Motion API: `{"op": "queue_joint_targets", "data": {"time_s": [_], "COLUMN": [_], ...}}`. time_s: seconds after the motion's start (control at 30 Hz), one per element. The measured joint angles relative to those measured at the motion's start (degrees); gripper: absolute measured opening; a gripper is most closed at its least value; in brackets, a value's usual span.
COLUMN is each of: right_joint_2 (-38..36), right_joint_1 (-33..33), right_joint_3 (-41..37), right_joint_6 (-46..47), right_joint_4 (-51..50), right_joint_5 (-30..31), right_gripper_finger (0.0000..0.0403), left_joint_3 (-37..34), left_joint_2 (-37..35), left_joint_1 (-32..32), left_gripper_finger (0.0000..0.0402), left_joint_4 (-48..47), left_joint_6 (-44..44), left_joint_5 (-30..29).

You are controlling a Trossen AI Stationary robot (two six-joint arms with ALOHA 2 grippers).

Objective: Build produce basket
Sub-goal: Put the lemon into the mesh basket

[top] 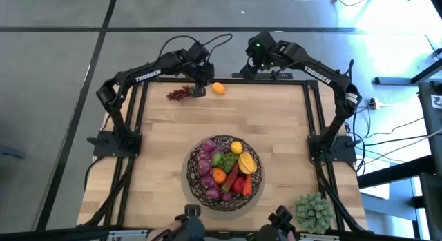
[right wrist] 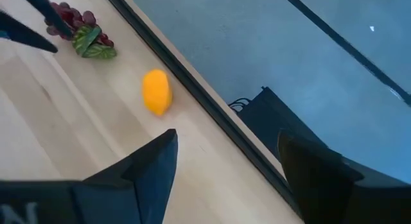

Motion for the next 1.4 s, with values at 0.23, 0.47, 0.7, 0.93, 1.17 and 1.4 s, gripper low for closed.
{"op": "queue_joint_targets", "data": {"time_s": [0.23, 0.47, 0.7, 0.93, 1.17, 1.4], "right_joint_2": [0.0, 0.0, 0.0, 0.0, 0.0, 0.0], "right_joint_1": [-0.2, -0.1, -0.1, -0.1, -0.1, -0.1], "right_joint_3": [0.0, 0.0, 0.0, 0.0, 0.0, 0.0], "right_joint_6": [-0.1, -0.1, -0.1, -0.1, -0.1, -0.1], "right_joint_4": [0.5, 0.7, 0.7, 0.7, 0.7, 0.7], "right_joint_5": [-0.1, -0.6, -0.6, -0.6, -0.6, -0.6], "right_gripper_finger": [0.0259, 0.0259, 0.0259, 0.0259, 0.0259, 0.0259], "left_joint_3": [-0.1, 0.0, 0.0, 0.0, 0.0, 0.0], "left_joint_2": [1.8, 2.0, 1.9, 1.8, 1.8, 1.8], "left_joint_1": [0.3, 1.0, 1.0, 1.0, 1.5, 2.2], "left_gripper_finger": [0.0084, 0.0084, 0.0084, 0.0084, 0.0095, 0.0149], "left_joint_4": [3.6, 4.2, 4.1, 5.2, 5.6, 5.6], "left_joint_6": [7.5, 3.9, 2.9, 0.8, -6.8, -3.2], "left_joint_5": [1.8, 2.3, 2.0, 1.7, 2.2, 4.8]}}
